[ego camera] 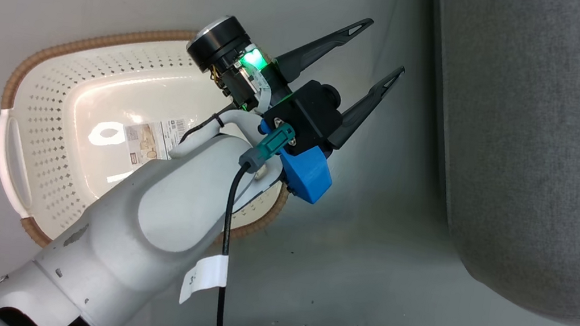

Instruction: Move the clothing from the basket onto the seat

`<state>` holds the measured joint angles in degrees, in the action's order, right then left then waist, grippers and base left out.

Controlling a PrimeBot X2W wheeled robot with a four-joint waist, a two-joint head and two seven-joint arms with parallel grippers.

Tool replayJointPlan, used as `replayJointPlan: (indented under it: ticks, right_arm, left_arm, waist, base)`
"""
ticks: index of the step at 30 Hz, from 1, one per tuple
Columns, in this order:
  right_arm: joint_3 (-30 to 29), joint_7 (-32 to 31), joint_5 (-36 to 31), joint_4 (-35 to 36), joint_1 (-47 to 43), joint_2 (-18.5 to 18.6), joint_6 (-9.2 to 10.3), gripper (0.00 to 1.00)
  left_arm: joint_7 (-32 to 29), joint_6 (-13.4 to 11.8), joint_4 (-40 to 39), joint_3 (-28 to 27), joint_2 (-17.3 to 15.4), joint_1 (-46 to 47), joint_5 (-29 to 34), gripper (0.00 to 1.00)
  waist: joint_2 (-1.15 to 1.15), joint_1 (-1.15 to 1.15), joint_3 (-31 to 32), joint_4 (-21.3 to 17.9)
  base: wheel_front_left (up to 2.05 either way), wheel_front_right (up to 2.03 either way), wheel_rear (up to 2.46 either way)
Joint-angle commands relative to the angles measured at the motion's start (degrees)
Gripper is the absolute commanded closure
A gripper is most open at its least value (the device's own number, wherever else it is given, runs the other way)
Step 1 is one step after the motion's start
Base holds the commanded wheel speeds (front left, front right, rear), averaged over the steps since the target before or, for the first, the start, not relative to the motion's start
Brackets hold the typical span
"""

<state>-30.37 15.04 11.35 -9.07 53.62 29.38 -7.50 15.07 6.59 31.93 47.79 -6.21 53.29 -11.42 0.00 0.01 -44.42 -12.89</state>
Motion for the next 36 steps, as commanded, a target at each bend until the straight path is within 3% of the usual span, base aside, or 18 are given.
replayJointPlan:
  ticks: [1,16,17,18,30,36]
  right_arm:
    - [-0.61,0.21,-0.06,-0.95,-1.55,-0.24,0.01,1.0]
    - [1.84,0.21,-1.46,-13.09,-13.07,-11.1,0.01,1.0]
    - [1.59,0.21,-1.26,-12.86,-13.39,-11.49,0.01,0.66]
    - [1.43,0.21,-1.04,-12.64,-13.86,-11.93,0.01,0.0]
    - [2.17,0.21,-3.5,-5.55,-28.0,-18.45,0.01,0.0]
    - [6.81,0.21,-3.97,-0.79,-31.77,-19.42,0.01,0.0]
  left_arm:
    - [0.13,-0.19,-0.3,0.12,-0.04,1.15,0.41,0.0]
    - [0.14,0.06,-0.51,0.72,-0.3,1.44,0.0,0.0]
    - [0.14,0.0,-0.49,0.64,-0.45,1.33,-0.05,0.0]
    - [0.14,-0.12,-0.48,0.52,-0.52,1.16,-0.13,0.0]
    - [0.14,-2.57,-3.51,-3.29,-0.21,-5.61,-2.31,0.0]
    - [0.14,-4.78,-6.98,-8.41,-0.87,-10.97,-3.07,0.0]
  waist:
    - [0.0,-0.01,-0.53,-0.16]
    - [0.0,-0.01,-0.89,0.15]
    - [0.0,-0.01,-0.64,0.09]
    - [0.0,-0.01,-0.29,0.04]
    - [0.0,-0.01,10.44,-0.78]
    - [0.0,-0.01,17.43,0.47]
  base:
    - [0.0,0.0,0.0]
    - [0.0,0.0,0.0]
    - [0.0,0.0,0.0]
    - [0.0,0.0,0.0]
    - [0.0,0.0,0.0]
    - [0.0,0.0,0.0]
